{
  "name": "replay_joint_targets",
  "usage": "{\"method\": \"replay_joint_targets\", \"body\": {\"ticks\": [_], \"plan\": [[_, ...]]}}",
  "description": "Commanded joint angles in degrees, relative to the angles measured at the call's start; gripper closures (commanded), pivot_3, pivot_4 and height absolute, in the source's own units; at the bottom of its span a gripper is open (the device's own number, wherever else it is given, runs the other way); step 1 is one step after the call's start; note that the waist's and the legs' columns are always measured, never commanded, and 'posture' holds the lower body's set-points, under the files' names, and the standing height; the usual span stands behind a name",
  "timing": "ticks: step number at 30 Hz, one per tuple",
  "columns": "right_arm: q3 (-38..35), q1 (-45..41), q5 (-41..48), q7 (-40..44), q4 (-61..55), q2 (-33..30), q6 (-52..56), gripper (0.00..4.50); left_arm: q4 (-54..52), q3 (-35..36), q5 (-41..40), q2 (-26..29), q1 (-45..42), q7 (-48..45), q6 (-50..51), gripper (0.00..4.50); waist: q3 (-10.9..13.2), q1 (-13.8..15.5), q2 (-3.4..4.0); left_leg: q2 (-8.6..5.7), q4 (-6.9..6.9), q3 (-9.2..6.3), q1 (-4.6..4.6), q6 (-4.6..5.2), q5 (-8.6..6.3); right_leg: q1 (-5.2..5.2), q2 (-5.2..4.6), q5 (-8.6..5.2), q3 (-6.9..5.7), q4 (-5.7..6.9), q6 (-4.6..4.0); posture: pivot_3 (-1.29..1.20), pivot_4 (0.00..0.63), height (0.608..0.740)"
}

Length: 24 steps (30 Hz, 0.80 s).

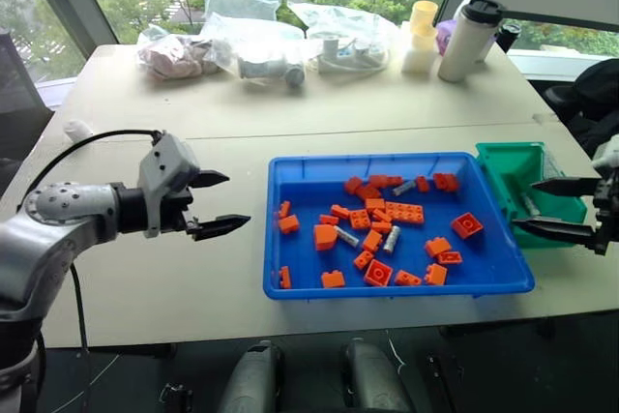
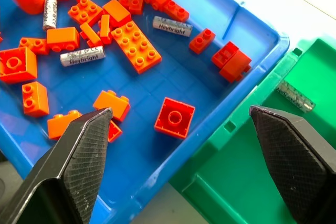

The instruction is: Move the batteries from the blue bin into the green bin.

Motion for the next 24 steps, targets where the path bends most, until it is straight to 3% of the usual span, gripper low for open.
{"method": "replay_joint_targets", "body": {"ticks": [1, 5, 9, 16, 24], "plan": [[0.33, -2.16, 0.45, 0.46, -0.89, -1.08, -0.09, 0.18, -0.16, 0.77, 0.24, 2.3, -0.9, -3.13, -1.75, 0.0, 0.0, 0.0, -0.01, 0.0, 0.0, 0.0, 0.0, 0.0, 0.0, 0.0, 0.0, 0.0, 0.0, -0.01, 0.0, 0.0, 0.15, 0.74], [4.98, -13.35, 10.53, -0.99, -5.91, 1.55, 8.81, 0.18, -0.95, -2.4, -4.08, 2.56, -9.18, -8.01, 1.15, 0.0, 0.04, -0.02, -0.02, -0.01, 0.03, 0.02, 0.0, 0.0, 0.0, 0.0, -0.02, 0.0, 0.0, 0.01, 0.0, 0.0, 0.15, 0.74], [17.07, -22.84, 14.06, -7.94, -14.27, 8.43, 18.3, 0.18, -0.21, -8.81, 1.07, 6.04, -12.97, -14.31, -2.63, 0.0, 0.03, -0.5, -0.03, 0.02, -0.02, 0.01, 0.05, 0.01, -0.01, 0.01, 0.04, 0.0, 0.0, -0.01, 0.0, 0.0, 0.15, 0.74], [28.82, -26.24, 14.51, -20.38, -21.91, 18.53, 30.03, 0.18, -0.82, -10.05, 3.0, 5.73, -11.89, -13.78, -3.12, 0.0, 0.05, 0.14, -0.06, -0.07, 0.26, -0.06, -0.89, -0.01, 0.01, -0.86, 0.02, 0.02, -0.03, 0.2, 0.02, 0.0, 0.15, 0.74], [37.4, -29.92, 10.45, -25.89, -20.93, 23.18, 33.14, 0.18, -3.45, -9.74, 3.5, 4.54, -8.54, -10.84, -2.5, 0.0, 0.05, -0.05, -0.09, -0.11, 0.24, -0.04, -0.89, 0.0, 0.01, -0.9, 0.0, 0.02, -0.02, 0.23, 0.02, 0.0, 0.15, 0.74]]}}
